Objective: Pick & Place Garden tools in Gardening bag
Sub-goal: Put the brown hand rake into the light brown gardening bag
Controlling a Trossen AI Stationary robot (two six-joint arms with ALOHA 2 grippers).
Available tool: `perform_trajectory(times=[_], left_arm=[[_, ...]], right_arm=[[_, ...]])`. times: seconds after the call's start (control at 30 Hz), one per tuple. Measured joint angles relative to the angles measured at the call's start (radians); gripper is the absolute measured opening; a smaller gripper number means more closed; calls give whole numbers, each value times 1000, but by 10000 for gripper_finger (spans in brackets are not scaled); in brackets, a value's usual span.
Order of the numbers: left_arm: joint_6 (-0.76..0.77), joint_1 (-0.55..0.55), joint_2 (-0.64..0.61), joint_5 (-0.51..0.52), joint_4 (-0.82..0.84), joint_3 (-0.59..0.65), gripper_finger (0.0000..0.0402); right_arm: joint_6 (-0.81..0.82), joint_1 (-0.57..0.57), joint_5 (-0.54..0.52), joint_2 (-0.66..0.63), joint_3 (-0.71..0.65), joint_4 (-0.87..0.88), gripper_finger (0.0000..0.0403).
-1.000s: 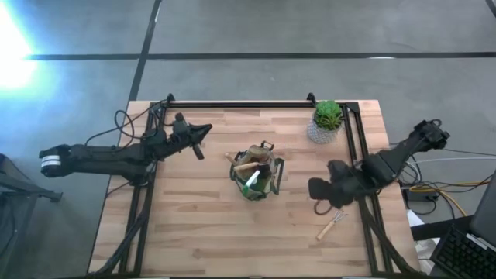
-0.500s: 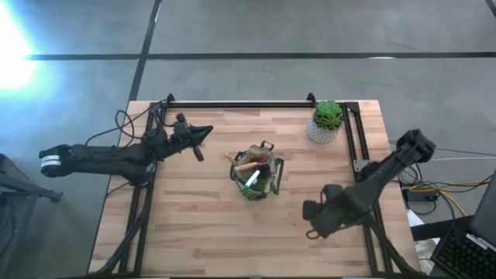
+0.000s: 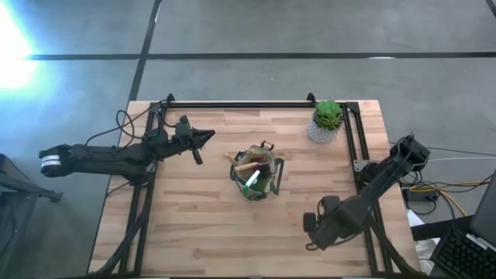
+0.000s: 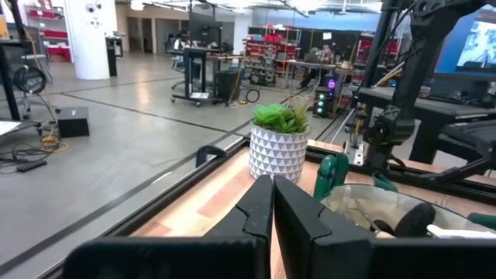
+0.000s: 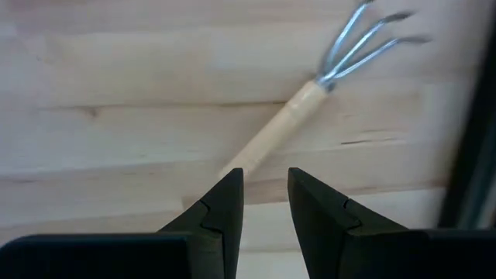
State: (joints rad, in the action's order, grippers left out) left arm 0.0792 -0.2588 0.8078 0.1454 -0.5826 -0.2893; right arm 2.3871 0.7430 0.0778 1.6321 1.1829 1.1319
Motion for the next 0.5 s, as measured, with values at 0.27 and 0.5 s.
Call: perform_trajectory(times=[0.27,0.5], left_arm=[[0,-1,-1,0,4,0,16],[-1,-1,-4,1,4,0,16]], right_arm=[[14,12,30,-7,-215,-377,95],[15,12,36,-70,-251,-321,95]])
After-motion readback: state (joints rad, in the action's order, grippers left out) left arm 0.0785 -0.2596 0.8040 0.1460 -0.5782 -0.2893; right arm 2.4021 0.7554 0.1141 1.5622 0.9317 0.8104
